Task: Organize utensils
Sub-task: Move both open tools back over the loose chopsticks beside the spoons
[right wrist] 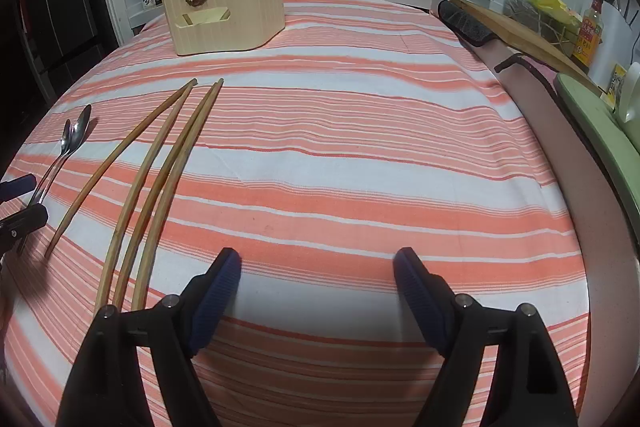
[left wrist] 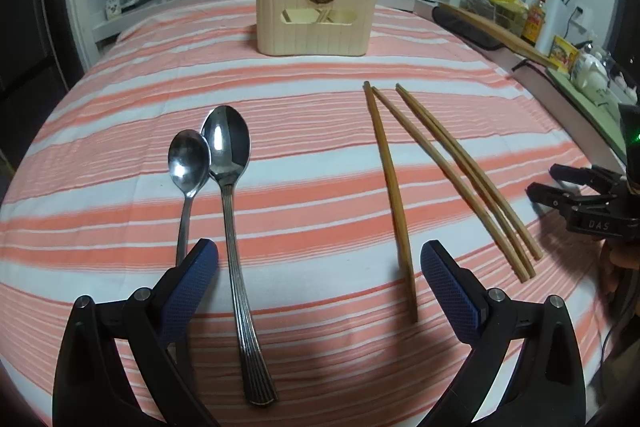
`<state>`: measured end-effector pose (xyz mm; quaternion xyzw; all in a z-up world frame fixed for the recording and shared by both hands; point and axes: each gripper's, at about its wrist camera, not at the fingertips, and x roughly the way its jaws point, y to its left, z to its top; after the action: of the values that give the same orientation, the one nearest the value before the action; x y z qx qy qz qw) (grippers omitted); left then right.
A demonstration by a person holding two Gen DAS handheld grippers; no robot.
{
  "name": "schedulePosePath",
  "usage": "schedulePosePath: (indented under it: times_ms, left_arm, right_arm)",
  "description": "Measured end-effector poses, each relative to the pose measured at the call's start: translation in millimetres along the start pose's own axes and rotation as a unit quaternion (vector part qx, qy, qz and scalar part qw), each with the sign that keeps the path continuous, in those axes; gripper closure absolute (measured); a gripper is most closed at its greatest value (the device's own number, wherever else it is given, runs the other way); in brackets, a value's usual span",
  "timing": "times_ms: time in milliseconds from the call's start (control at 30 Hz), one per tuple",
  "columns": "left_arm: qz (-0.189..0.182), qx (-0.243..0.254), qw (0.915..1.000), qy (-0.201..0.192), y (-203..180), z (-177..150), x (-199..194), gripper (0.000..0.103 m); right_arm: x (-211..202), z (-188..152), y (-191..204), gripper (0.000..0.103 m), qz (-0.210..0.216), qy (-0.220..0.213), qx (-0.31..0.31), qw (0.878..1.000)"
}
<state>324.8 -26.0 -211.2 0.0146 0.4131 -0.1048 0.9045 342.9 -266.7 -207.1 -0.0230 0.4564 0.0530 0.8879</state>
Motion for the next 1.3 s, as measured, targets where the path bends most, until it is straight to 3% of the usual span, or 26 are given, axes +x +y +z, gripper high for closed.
schedulePosePath:
  times_ms: [200,300,400,633,767,900,1300]
  left_arm:
    - [0.025,0.025,0.9994,-0.005,-10.0,-1.4,-3.9,0.001]
    - [0.034,0.044,0.9980,-0.029,-16.4,-3.3,-14.2,0.002]
    - [0.019,0.061,0.9971,-0.042,-20.4,-3.7,-22.3,0.002]
    - [0.018,0.086,0.9961,-0.001,-26.7,-7.7,-16.3,0.002]
    - [0.001,0.039,0.9987,0.032,-15.8,-6.1,-6.8,0.002]
    - [-0.005,0.001,0.9992,0.040,-8.9,-6.3,-4.0,0.001]
    - [0.004,0.054,0.9982,0.026,-28.5,-16.7,-11.3,0.001]
  right_arm:
    - [0.3,0.0,0.0,0.021,0.000,0.000,0.000,1.000]
    - [0.5,0.0,0.1,0.020,0.002,0.000,0.000,1.000]
    - [1.3,0.2,0.9,0.020,0.003,0.000,0.001,1.000]
    - [1.9,0.1,1.2,0.019,0.003,0.000,0.000,1.000]
    - [1.6,0.2,0.9,0.019,0.003,0.000,0.000,1.000]
    - [1.7,0.2,1.3,0.019,0.003,0.000,0.000,1.000]
    - [-14.2,-4.3,2.1,0.021,0.017,-0.014,-0.005,1.000]
